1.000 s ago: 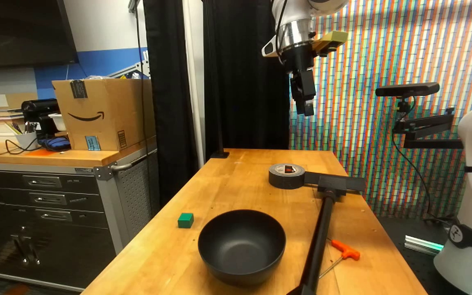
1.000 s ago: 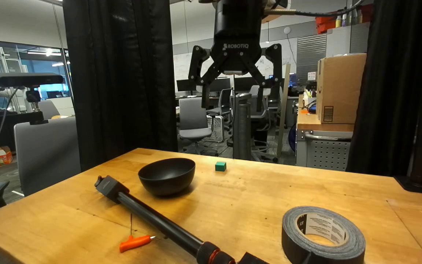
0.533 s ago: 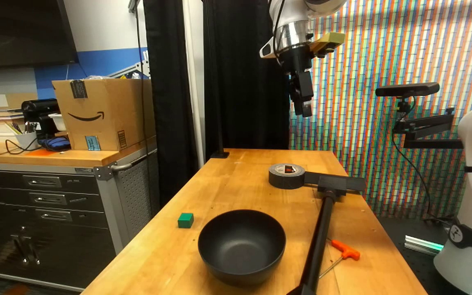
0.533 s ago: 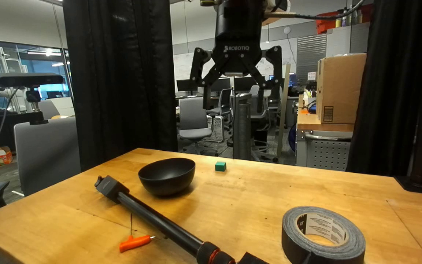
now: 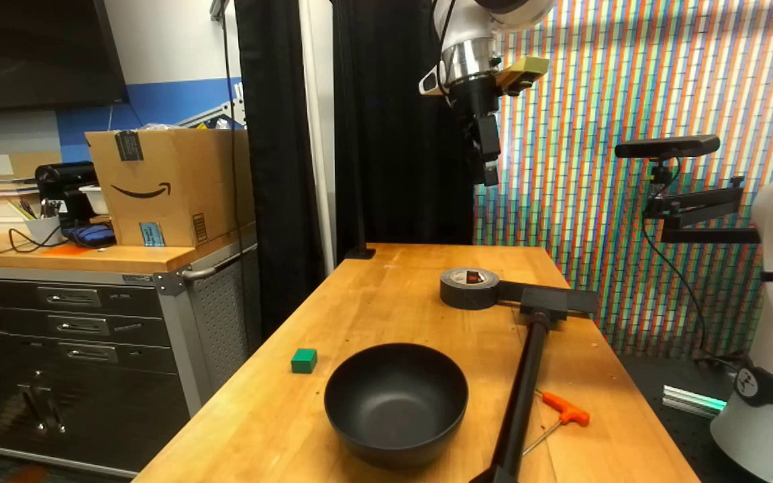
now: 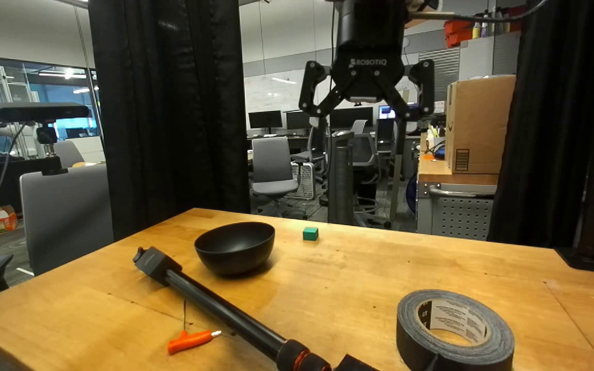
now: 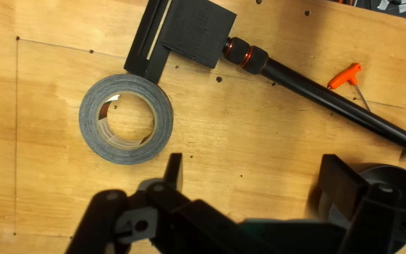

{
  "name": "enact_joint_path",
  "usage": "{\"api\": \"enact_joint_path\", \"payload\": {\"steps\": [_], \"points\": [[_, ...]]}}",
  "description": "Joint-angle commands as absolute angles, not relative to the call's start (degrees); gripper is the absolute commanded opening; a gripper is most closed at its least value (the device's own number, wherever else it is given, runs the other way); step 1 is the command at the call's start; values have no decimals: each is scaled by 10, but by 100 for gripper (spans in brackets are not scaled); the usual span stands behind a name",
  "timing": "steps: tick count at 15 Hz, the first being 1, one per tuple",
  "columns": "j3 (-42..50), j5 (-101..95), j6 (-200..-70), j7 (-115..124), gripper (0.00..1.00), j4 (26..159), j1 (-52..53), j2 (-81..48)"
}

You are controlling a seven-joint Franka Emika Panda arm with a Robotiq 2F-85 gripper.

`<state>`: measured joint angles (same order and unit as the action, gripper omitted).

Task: Move the tape to the left

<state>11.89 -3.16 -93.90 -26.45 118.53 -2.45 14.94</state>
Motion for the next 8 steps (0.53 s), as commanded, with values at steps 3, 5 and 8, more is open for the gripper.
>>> {"api": "enact_joint_path", "payload": {"steps": [3,5,8], "points": [[146,-13,-941,-289,100,1139,-60,114],[145,-19,-945,-280,100,1138,-66,113],[140,-24,-948,-281,100,1131,-67,106]]}}
